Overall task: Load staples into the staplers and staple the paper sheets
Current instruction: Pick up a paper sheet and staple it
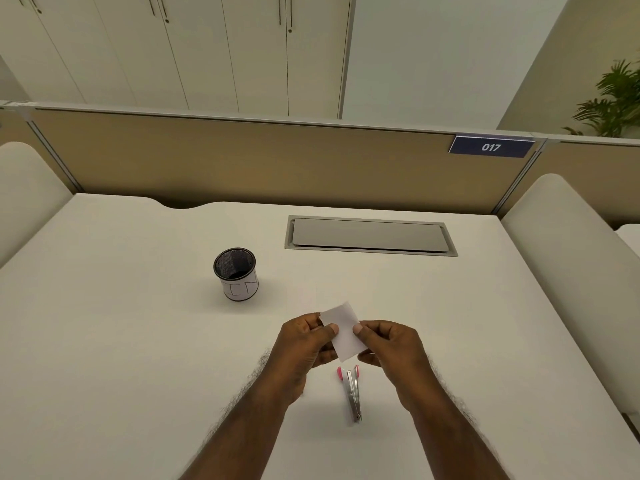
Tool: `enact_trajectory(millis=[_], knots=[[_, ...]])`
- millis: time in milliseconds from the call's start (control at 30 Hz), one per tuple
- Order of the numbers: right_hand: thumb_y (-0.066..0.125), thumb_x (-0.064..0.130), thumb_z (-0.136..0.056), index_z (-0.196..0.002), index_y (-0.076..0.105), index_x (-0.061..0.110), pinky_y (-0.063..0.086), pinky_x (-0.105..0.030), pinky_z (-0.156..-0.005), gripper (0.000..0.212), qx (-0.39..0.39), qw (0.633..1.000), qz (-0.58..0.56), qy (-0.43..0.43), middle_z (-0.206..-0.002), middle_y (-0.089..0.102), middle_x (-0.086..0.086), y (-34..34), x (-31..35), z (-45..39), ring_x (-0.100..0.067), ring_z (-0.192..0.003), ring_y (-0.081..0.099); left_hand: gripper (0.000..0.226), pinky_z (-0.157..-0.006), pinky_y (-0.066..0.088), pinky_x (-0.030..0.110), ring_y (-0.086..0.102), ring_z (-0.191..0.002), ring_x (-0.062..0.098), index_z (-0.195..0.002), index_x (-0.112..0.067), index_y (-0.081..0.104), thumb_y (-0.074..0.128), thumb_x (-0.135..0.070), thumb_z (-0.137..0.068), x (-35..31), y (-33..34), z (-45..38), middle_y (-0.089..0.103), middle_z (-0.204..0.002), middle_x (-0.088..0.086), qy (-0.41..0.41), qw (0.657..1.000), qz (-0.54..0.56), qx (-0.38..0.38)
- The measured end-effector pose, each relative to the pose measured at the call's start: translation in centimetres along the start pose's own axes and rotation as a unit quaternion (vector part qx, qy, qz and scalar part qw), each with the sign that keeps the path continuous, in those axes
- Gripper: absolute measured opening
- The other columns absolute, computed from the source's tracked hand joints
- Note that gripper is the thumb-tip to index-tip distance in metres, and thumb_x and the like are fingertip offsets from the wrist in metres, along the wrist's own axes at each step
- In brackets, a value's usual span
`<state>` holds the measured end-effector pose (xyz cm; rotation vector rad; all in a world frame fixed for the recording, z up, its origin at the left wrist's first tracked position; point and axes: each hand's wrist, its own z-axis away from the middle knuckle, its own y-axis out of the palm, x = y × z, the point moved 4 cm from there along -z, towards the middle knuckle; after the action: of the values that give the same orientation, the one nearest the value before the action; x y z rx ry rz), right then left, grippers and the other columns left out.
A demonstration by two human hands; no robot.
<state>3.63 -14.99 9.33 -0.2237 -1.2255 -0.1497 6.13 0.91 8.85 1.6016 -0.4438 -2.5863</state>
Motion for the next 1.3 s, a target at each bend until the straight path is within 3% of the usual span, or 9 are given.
enact_trajectory(millis=[333,667,867,1067,1300], knots=[[0.072,0.017,-0.084,-0.088,0.077,0.011,0.062,-0.037,-0.073,0.009,0.005,1.0,-0.006,0.012,-0.081,0.077,-0.007,-0.1,0.1,0.1,-0.039,-0.086,0.07,0.021,-0.075,0.058,0.035,0.073,-0.093,0.028,-0.109,-0.005,0.067,0.063,-0.002,-0.089,-0.1,-0.1,0.0,0.075,-0.101,0.012,-0.017,1.0,-0.008,0.013],[0.073,0.017,-0.083,-0.089,0.078,0.01,0.061,-0.032,-0.069,0.01,0.045,0.999,0.011,0.012,-0.08,0.077,-0.008,0.2,0.6,0.5,-0.028,-0.082,0.073,0.02,-0.066,0.059,0.031,0.074,-0.082,0.025,-0.095,-0.01,0.075,0.076,-0.024,-0.081,-1.7,0.2,-0.2,0.076,-0.092,0.012,-0.017,0.997,-0.071,0.034],[0.073,0.014,-0.083,-0.084,0.077,0.01,0.061,-0.04,-0.075,0.006,0.051,0.998,0.025,0.02,-0.079,0.076,-0.011,0.2,0.4,0.5,-0.029,-0.081,0.073,0.018,-0.062,0.056,0.026,0.072,-0.077,0.018,-0.089,-0.008,0.077,0.073,-0.025,-0.084,-1.7,0.4,-0.6,0.076,-0.09,0.009,-0.002,0.994,-0.104,0.024],[0.073,0.014,-0.083,-0.079,0.076,0.009,0.057,-0.025,-0.058,0.007,0.037,0.997,0.063,0.01,-0.068,0.074,-0.006,0.0,0.6,0.4,-0.012,-0.058,0.068,0.014,-0.059,0.056,0.025,0.069,-0.07,0.012,-0.086,-0.006,0.077,0.072,-0.019,-0.085,-1.6,0.7,-0.7,0.076,-0.086,0.004,0.015,0.995,-0.103,-0.001],[0.073,0.012,-0.083,-0.071,0.074,0.013,0.058,-0.029,-0.057,0.012,0.018,0.997,0.079,0.006,-0.065,0.072,-0.005,-0.1,0.4,0.3,-0.015,-0.055,0.065,0.017,-0.056,0.054,0.023,0.069,-0.065,0.012,-0.089,-0.003,0.075,0.071,-0.019,-0.086,-1.1,1.2,-0.7,0.075,-0.081,0.007,0.012,0.996,-0.091,-0.003]])
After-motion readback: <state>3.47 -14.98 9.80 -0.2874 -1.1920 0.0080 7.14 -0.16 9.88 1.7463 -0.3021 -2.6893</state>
